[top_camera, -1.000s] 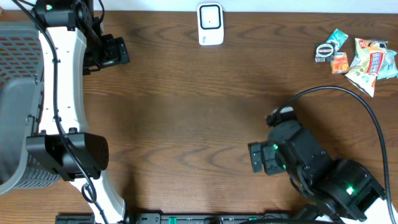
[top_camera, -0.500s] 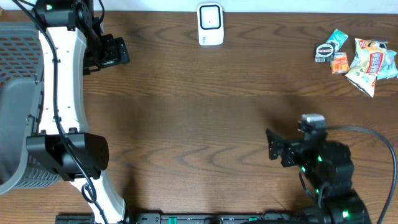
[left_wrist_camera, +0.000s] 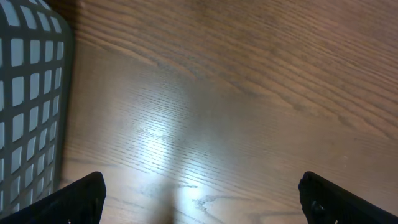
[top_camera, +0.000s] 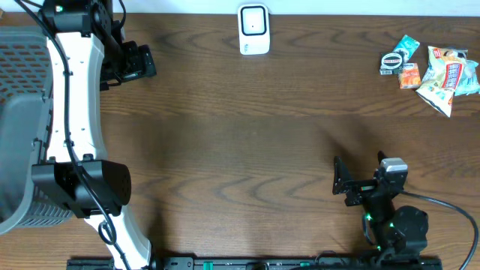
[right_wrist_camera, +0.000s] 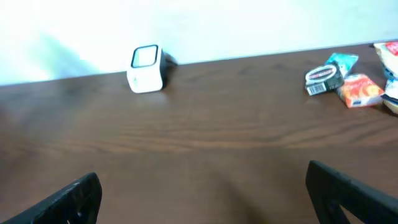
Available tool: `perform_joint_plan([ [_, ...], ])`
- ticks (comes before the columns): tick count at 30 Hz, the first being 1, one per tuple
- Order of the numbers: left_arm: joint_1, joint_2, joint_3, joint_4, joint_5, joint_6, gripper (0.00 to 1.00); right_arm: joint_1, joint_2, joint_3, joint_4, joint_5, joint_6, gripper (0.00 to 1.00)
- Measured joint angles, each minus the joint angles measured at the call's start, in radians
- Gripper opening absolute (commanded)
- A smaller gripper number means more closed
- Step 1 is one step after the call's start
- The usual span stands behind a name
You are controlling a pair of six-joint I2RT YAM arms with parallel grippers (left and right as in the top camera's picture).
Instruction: Scan the item barcode
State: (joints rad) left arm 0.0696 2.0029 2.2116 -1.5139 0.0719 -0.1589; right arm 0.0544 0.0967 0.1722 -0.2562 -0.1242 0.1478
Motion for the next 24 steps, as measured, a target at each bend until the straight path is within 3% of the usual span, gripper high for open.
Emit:
perform_joint_plan([
  [9,0.0,0.0,0.0,0.0,0.0,0.0,0.98,-0.001,-0.08,-0.154,0.192,-0.002,0.0,0.99],
  [24,0.0,0.0,0.0,0.0,0.0,0.0,0.98,-0.085,-0.082,-0.164,0.194,-0.008,-0.02,0.99],
])
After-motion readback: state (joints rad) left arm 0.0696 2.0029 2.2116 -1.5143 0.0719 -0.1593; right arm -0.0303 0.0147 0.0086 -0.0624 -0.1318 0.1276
